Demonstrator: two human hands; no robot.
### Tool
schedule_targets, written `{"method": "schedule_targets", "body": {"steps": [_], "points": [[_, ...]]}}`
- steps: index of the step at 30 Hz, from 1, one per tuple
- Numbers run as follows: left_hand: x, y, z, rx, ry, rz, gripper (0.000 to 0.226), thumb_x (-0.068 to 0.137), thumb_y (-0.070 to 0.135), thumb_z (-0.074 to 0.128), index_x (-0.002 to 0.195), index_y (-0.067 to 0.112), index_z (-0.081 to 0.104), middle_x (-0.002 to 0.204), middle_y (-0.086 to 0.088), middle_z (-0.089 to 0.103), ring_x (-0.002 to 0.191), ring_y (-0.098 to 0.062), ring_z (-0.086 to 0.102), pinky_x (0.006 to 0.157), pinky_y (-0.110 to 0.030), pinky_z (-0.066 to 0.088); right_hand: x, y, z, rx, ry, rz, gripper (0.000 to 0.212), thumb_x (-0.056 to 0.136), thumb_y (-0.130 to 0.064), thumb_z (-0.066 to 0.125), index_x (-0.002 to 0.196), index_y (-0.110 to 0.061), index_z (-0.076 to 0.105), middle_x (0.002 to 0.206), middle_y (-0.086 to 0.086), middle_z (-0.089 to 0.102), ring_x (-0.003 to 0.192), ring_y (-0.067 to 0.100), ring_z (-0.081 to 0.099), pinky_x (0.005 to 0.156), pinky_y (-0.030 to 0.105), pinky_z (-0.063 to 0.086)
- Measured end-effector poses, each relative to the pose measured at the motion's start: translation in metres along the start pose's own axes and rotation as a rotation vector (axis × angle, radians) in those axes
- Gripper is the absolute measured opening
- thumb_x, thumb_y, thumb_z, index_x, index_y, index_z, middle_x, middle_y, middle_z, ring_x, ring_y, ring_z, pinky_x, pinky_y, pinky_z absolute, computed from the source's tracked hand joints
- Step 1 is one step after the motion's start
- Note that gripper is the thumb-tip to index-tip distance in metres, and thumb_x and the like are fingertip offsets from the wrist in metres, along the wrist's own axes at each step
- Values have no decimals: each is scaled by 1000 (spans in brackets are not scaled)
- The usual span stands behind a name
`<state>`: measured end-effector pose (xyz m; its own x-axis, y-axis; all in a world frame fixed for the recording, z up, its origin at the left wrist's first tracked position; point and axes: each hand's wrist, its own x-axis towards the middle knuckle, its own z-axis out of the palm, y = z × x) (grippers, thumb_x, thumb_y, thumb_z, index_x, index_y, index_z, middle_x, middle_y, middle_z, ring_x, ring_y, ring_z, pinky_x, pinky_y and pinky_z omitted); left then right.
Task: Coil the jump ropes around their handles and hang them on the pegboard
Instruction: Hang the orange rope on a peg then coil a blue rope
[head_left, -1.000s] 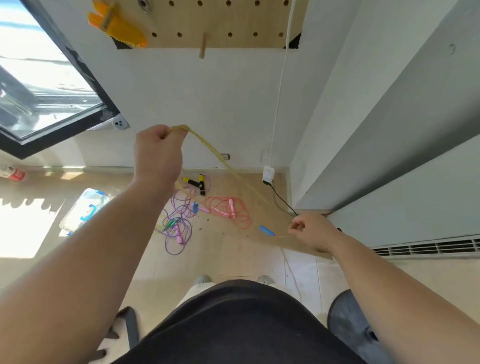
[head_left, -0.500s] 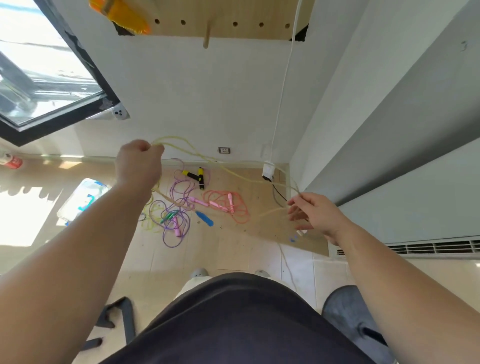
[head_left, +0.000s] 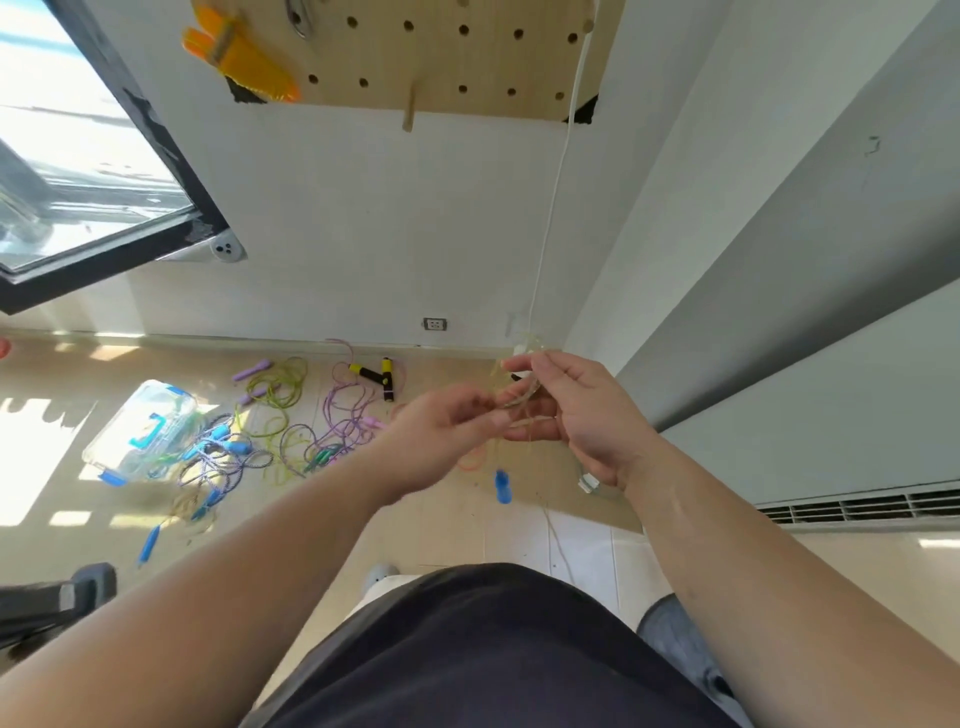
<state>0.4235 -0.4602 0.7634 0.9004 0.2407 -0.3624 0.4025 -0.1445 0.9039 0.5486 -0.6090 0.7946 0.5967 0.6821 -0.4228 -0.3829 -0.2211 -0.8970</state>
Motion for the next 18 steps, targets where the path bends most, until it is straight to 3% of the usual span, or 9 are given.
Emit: {"method": "schedule_targets", "body": {"steps": [3,5,8,13,15,18], "points": [[5,-9,3,74,111,31,33,85,56,58,82,23,61,71,1,62,70,-18,59,76,-42,51,1,0,0,-65,61,5,35,109,-25,41,107,-5,69,93,16,70,80,25,70,74,44,62],[5,-8,0,78,175,29,41,85,57,58,78,17,57,67,4,51,66,-15,49,70,-45,52,2,1,-4,-189,156,11,36,109,-26,42,99,-6,71,90,10,71,79,22,69,70,40,59],[7,-7,-6,76,256,47,32,99,35,60,72,20,54,57,15,48,58,-10,45,63,-40,47,3,3,-11,-238,319,29,38,107,-28,45,87,-4,67,86,10,74,76,22,70,72,43,59],[8,-10,-14,38,374,-8,37,105,28,52,69,18,46,60,13,41,57,-9,37,62,-31,33,6,-5,-31,311,404,60,32,107,-23,42,80,-11,55,82,17,73,82,30,74,85,48,60],[9,-17,-17,-25,475,-83,35,105,27,49,73,12,45,63,5,36,56,-13,32,59,-31,29,7,-7,-42,517,395,80,29,105,-23,44,78,-15,53,63,7,59,60,24,65,72,43,62],[10,-27,-24,16,554,-145,34,104,30,48,87,1,53,61,3,34,52,-15,29,54,-30,27,10,-7,-60,519,459,118,29,100,-21,50,71,-19,52,59,-3,34,46,12,34,48,25,50]]}}
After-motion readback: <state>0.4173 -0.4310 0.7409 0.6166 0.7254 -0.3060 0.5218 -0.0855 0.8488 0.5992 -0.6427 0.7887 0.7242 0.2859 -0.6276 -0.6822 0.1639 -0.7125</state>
